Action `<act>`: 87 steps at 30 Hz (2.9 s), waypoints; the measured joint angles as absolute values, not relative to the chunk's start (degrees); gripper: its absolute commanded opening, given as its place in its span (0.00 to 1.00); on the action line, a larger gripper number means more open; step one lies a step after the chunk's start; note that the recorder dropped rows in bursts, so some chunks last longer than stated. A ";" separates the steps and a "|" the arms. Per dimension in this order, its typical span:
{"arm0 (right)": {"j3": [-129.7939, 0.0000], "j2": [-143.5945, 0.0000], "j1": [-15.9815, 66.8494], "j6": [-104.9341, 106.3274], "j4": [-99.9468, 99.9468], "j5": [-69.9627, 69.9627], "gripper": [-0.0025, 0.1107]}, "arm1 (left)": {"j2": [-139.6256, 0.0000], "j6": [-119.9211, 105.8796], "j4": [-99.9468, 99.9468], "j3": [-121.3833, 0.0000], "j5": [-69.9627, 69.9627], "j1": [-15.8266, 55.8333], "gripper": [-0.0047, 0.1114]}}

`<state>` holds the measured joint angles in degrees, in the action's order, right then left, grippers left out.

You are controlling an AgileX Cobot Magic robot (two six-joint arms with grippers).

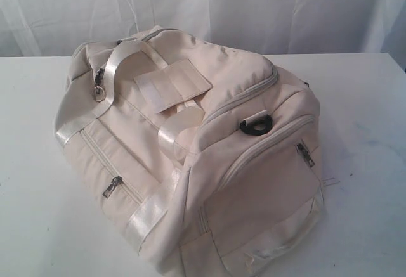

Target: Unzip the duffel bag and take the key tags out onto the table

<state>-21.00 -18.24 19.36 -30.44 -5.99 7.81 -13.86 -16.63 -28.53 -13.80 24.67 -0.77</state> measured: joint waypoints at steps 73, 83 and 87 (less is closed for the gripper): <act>-42.76 -59.49 31.06 20.04 28.18 30.52 0.48 | -81.48 -30.96 -29.16 -51.03 -41.29 0.52 0.04; -52.46 -61.50 36.20 32.13 44.50 38.31 0.48 | -67.70 -32.56 -33.98 -38.48 -40.78 0.52 0.04; -55.12 -66.63 40.72 40.96 50.89 38.56 0.42 | -66.55 -32.56 -35.23 -36.55 -39.08 0.52 0.04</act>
<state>-55.12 -66.63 40.72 40.96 50.89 38.56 -66.55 -32.56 -35.23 -36.55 -39.08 0.52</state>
